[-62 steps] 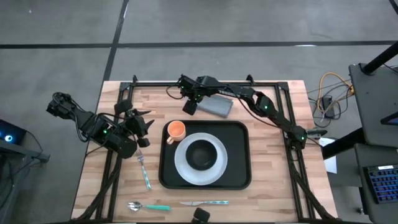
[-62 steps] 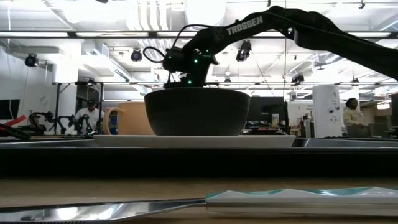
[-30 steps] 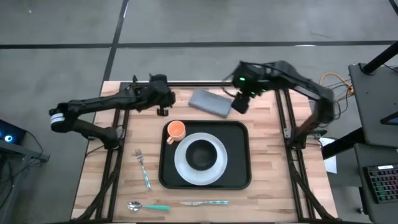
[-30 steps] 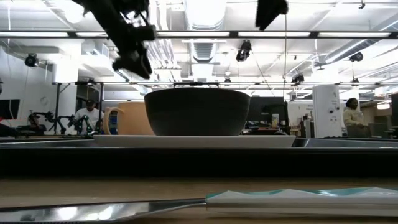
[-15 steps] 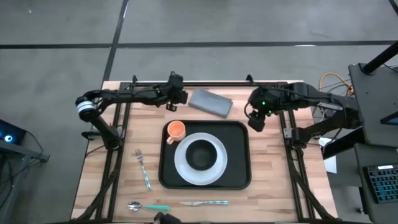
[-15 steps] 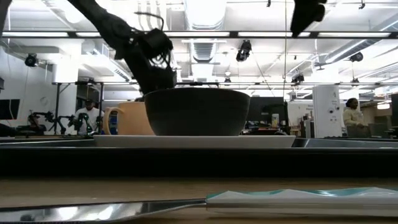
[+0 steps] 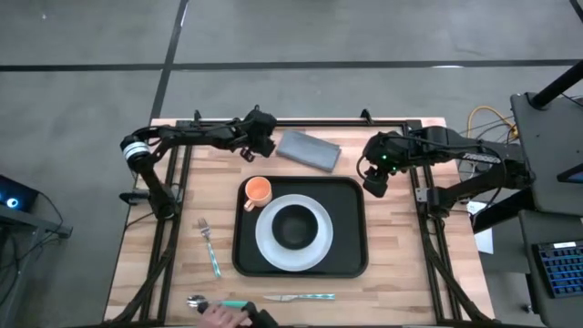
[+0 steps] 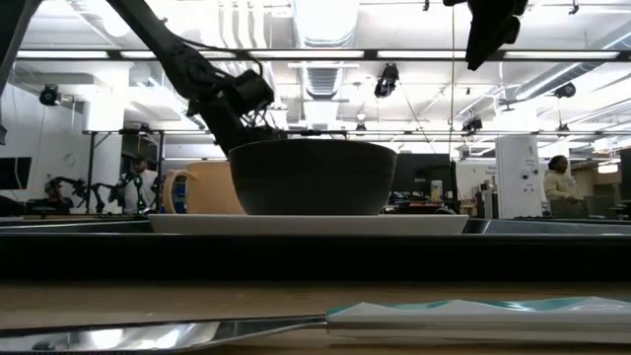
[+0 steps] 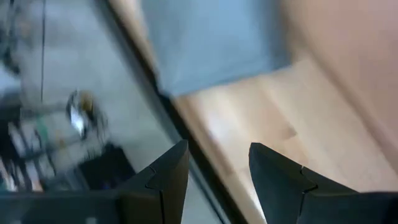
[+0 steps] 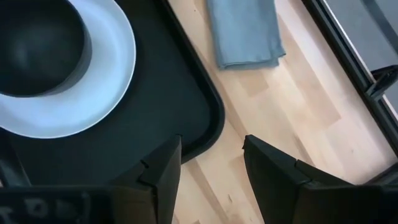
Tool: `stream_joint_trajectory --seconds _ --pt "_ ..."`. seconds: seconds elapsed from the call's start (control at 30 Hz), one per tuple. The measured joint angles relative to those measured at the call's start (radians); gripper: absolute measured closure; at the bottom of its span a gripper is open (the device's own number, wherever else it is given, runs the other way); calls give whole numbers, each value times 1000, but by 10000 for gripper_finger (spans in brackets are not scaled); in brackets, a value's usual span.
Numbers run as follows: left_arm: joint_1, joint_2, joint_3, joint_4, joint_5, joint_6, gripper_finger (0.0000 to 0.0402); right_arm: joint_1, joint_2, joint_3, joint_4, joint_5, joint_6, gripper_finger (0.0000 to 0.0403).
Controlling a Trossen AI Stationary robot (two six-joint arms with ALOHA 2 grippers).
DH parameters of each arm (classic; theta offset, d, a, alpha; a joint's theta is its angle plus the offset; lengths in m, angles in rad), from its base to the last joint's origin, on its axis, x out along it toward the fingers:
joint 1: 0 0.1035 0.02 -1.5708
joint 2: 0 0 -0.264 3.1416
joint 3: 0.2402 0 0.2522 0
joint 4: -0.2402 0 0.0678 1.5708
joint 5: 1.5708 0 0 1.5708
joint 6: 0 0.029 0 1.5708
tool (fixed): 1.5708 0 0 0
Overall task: Set up tray
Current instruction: Put the gray napkin on the black serving tray to the right of the white plate
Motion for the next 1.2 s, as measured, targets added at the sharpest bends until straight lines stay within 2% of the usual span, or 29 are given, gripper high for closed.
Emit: stream_joint_trajectory --seconds 0.2,0.3,0.47,0.87,1.2 --pt "-3 45 0 -20 78 105 252 0 -2 0 0 -16 -1 241" --pt "-9 49 0 -26 87 87 252 0 -2 0 0 -17 -4 240" --pt "-10 48 26 -95 196 13 252 0 -2 0 6 -19 -28 239" --pt "-10 50 80 -115 245 -12 252 0 -2 0 19 -19 -46 245" --pt "-10 122 86 -149 232 36 252 3 -2 0 21 -19 -41 245"
